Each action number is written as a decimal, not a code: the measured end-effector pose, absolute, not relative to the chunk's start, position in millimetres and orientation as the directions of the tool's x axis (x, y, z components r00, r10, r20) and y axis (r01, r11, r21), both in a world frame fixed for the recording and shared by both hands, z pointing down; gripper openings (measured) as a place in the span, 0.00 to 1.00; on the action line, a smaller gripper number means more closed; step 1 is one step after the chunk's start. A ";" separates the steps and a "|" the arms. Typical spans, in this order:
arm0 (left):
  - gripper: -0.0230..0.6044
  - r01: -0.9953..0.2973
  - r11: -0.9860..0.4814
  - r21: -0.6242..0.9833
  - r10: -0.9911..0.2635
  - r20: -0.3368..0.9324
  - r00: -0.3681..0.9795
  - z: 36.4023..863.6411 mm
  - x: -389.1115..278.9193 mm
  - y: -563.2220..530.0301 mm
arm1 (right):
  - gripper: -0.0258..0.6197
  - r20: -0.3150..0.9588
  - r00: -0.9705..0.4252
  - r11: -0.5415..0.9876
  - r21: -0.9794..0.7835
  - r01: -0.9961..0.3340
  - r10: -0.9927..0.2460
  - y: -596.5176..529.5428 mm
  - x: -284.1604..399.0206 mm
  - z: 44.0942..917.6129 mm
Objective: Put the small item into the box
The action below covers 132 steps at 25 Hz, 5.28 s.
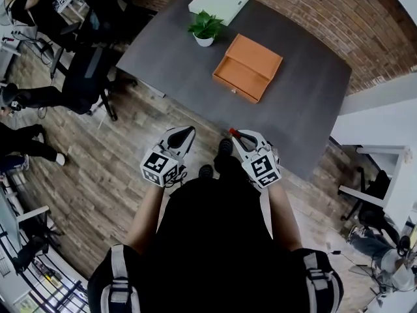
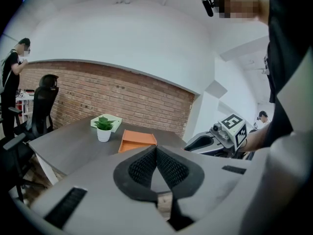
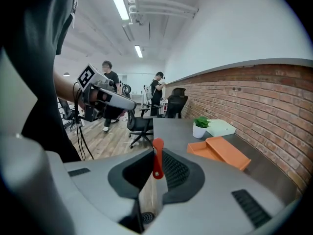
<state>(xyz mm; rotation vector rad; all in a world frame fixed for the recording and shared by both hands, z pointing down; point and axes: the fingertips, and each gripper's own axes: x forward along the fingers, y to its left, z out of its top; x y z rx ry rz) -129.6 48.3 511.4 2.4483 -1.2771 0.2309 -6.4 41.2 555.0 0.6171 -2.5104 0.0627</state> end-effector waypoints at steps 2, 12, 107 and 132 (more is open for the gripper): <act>0.07 -0.816 -0.528 0.237 -0.755 0.309 0.578 509.1 -121.4 31.0 | 0.14 0.526 -0.752 0.902 0.073 -0.425 -0.397 28.2 -4.9 559.6; 0.07 -0.809 -0.539 0.234 -0.744 0.318 0.587 503.8 -84.5 -45.5 | 0.14 0.517 -0.791 0.932 0.042 -0.359 -0.328 -39.2 2.8 569.3; 0.07 -0.609 -0.710 0.354 -0.484 0.382 0.787 541.2 -126.0 -253.9 | 0.14 0.816 -0.487 0.819 -0.031 -0.573 -0.311 -257.6 -37.5 725.0; 0.07 -0.529 -0.767 0.364 -0.391 0.388 0.834 541.7 -118.1 -241.7 | 0.14 0.893 -0.350 0.798 0.014 -0.603 -0.281 -265.5 -25.6 760.7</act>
